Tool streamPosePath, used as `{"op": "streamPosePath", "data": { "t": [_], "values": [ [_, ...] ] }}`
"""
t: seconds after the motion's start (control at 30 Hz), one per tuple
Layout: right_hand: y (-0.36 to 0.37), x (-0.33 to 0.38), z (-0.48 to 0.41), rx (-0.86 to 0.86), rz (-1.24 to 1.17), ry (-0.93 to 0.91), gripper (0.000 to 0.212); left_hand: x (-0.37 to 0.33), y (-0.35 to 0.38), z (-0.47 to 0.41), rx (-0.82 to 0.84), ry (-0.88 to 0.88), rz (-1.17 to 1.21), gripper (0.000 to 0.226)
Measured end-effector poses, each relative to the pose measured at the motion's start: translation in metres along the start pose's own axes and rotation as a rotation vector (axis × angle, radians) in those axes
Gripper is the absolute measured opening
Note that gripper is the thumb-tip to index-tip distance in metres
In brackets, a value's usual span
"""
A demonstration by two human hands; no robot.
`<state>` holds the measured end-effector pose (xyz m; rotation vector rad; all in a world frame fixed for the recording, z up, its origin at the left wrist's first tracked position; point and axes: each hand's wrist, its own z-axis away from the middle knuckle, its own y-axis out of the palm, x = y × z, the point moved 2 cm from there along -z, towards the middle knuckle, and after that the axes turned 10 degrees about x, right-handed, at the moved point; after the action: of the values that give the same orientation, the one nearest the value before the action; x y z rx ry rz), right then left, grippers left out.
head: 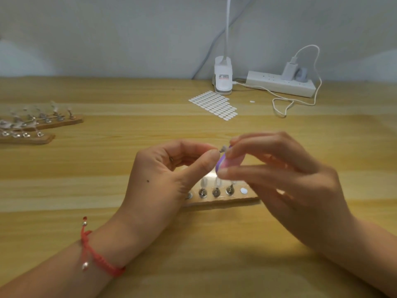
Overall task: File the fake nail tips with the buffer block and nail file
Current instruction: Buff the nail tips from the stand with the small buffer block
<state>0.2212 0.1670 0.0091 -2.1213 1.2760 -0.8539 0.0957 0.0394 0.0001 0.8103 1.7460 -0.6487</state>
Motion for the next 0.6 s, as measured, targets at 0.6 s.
{"op": "streamPosePath", "data": {
  "t": [0.6],
  "values": [
    [-0.0024, 0.0036, -0.0023, -0.035, 0.017, -0.022, 0.026, 0.0041, 0.0062, 0.0024, 0.218, 0.030, -0.073, 0.017]
  ]
}}
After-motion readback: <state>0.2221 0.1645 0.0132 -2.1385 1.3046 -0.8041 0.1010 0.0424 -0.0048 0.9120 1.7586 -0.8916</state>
